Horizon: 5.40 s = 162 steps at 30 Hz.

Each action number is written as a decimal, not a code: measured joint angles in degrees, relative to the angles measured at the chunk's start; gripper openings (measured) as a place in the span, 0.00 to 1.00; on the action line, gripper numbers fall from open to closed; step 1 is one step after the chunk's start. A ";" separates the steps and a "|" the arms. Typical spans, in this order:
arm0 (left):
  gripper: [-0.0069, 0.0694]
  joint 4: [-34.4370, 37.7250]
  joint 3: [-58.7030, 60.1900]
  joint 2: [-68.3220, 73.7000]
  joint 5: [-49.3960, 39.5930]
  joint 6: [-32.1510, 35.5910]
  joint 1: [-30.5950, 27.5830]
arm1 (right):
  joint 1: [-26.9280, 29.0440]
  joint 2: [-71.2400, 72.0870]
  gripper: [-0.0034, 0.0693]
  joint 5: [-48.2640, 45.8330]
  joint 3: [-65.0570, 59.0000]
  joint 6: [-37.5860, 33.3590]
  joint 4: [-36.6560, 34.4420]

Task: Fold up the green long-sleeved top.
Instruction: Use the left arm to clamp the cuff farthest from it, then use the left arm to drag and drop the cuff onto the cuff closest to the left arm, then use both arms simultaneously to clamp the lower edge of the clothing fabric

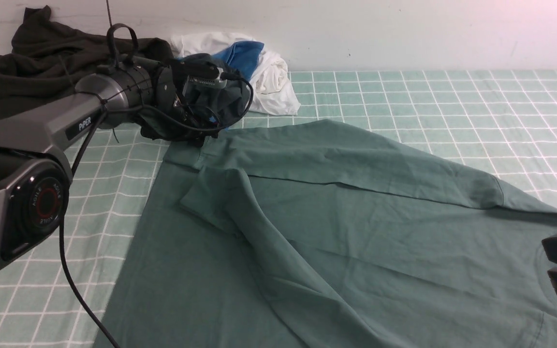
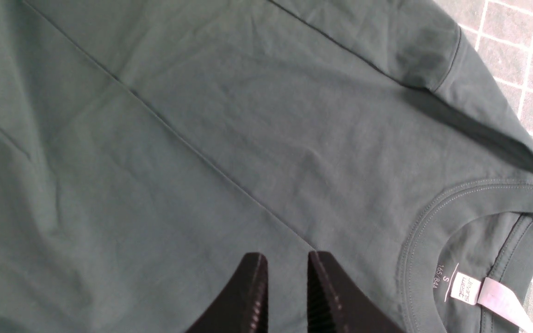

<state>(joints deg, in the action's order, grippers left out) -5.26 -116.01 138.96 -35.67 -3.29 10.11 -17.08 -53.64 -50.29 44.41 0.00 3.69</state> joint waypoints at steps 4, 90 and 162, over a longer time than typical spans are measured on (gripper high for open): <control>0.47 0.20 -0.37 0.42 0.81 -0.06 0.07 | 0.00 0.00 0.22 0.00 0.00 0.00 0.00; 0.18 -1.37 84.98 -58.08 -10.26 14.09 35.50 | -11.44 7.31 0.45 -19.78 0.50 -15.41 -12.43; 0.10 -2.83 83.68 -69.86 -22.91 7.80 35.50 | -11.44 -12.17 0.66 5.48 -19.55 -41.69 2.44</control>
<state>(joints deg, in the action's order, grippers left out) -8.09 -32.33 69.09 -58.58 4.51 45.61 -28.51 -65.80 -44.81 24.86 -41.69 6.13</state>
